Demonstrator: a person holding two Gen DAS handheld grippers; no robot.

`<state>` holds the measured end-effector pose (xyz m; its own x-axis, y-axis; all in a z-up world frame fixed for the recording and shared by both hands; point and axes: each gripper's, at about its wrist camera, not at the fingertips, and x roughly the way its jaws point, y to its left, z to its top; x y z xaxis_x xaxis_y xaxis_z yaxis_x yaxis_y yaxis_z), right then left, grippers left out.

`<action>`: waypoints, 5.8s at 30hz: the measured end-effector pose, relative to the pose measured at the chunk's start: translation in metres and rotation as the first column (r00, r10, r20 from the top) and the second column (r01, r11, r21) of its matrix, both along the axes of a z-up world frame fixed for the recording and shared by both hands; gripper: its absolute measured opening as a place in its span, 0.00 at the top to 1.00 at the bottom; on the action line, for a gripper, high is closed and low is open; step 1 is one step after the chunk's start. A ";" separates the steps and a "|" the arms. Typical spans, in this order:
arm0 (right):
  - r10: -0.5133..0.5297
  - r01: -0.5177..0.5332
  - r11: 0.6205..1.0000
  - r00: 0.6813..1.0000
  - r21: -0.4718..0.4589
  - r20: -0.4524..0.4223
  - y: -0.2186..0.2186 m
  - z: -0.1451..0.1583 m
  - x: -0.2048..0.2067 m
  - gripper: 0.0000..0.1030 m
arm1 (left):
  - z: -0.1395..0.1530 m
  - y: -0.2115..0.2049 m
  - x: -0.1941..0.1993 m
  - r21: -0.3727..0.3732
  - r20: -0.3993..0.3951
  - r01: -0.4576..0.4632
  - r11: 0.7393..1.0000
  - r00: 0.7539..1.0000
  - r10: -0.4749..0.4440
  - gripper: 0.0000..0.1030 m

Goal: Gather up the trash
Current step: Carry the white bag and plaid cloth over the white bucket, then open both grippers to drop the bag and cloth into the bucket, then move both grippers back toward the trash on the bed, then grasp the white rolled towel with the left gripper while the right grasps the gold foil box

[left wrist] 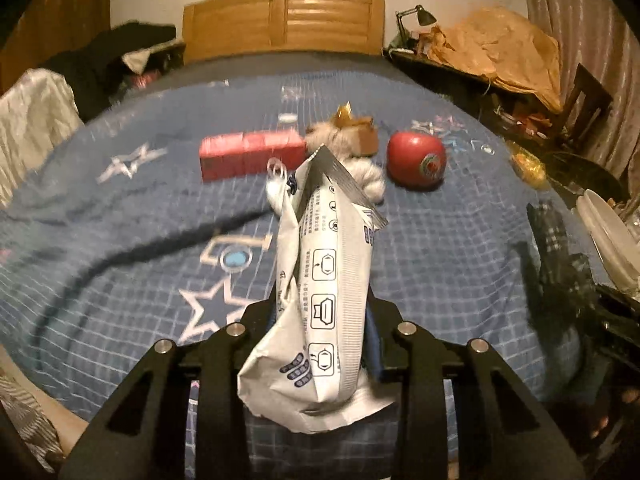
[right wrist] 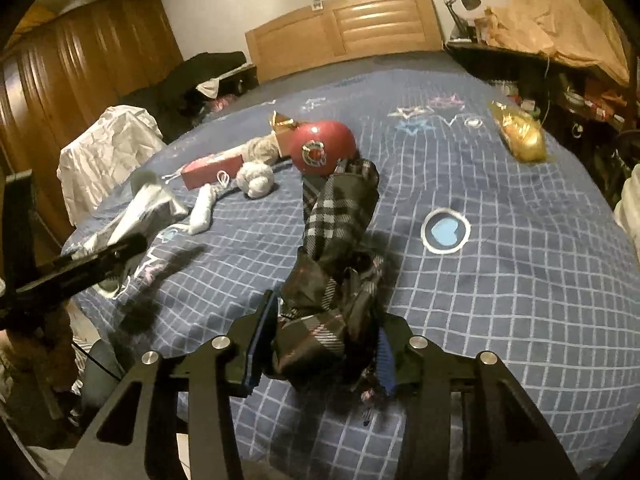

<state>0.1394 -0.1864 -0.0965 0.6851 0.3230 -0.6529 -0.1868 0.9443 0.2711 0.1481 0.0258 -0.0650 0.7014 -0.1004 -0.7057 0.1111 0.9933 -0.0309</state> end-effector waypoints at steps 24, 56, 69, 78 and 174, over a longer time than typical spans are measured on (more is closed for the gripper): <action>-0.284 0.292 0.956 0.935 -0.006 0.213 -0.152 0.085 -0.084 0.56 | 0.078 -0.198 -0.001 0.159 0.175 0.269 0.950 0.939 -0.296 0.68; -0.573 0.601 0.794 0.790 -0.092 0.216 -0.414 0.132 -0.126 0.55 | 0.075 -0.489 0.019 0.195 0.162 0.674 0.712 0.694 -0.701 0.68; -0.565 0.572 0.816 0.819 -0.077 0.101 -0.442 0.102 -0.099 0.55 | 0.043 -0.518 0.030 0.186 0.069 0.726 0.662 0.663 -0.746 0.68; -0.550 0.555 0.827 0.831 -0.091 0.081 -0.446 0.094 -0.076 0.55 | 0.032 -0.526 0.039 0.186 0.038 0.731 0.656 0.662 -0.749 0.68; 0.153 -0.055 0.953 0.937 -0.299 0.314 0.023 0.149 0.084 0.85 | -0.064 0.035 0.097 -0.306 -0.142 -0.220 0.926 0.973 0.184 0.72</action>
<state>0.2231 -0.1635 0.0523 0.8490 0.2410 -0.4702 -0.3207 0.9423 -0.0961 0.2450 0.0613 -0.1287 0.6512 -0.1964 -0.7330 -0.1125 0.9302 -0.3493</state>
